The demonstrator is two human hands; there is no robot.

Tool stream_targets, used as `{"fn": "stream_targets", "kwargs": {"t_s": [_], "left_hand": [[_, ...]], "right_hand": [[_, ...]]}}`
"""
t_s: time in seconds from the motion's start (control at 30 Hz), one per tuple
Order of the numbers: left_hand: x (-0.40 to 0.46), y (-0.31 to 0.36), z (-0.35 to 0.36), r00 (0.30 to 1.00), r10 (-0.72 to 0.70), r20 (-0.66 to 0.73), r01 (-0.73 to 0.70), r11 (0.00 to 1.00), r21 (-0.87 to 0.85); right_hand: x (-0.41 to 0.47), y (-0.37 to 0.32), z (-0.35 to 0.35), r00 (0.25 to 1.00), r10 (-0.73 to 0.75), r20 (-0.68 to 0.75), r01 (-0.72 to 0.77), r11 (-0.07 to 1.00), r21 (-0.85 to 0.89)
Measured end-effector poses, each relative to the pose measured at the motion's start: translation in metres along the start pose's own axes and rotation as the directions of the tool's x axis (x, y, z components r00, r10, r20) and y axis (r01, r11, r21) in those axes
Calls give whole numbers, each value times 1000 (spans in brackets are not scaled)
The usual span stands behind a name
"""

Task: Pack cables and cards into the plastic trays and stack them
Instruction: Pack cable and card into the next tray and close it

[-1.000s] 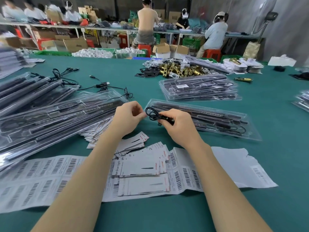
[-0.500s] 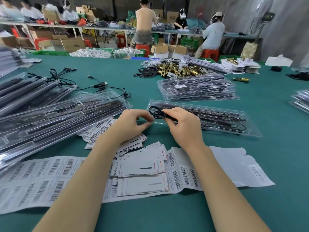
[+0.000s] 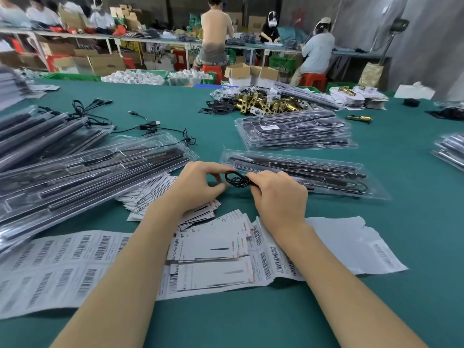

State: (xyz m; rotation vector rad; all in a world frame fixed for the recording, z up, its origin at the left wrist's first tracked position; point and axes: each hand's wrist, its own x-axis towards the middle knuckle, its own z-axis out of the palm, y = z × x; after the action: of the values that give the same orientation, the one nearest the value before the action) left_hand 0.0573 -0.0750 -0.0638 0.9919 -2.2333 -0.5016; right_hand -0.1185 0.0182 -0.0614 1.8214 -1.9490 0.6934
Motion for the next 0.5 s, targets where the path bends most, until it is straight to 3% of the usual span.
{"fn": "stream_targets", "kwargs": {"t_s": [0.13,0.23,0.37,0.5], "left_hand": [[-3,1,-5,995,-10,102,11,1000,-4],[-1,4,-3,996,-22,82,20,999,29],[3,12,1,1000,30,3,-30,982,186],[4,21,6,991,133,12,-129,929,347]], "right_hand": [[2,-6,-2,989,95,111,-83,991,-106],[6,-5,-5,982,125,139,-106,985,-132],[8,-3,-2,972,132,194,-114,988,-103],[9,0,-3,964,100,245,-96,995,-28]]}}
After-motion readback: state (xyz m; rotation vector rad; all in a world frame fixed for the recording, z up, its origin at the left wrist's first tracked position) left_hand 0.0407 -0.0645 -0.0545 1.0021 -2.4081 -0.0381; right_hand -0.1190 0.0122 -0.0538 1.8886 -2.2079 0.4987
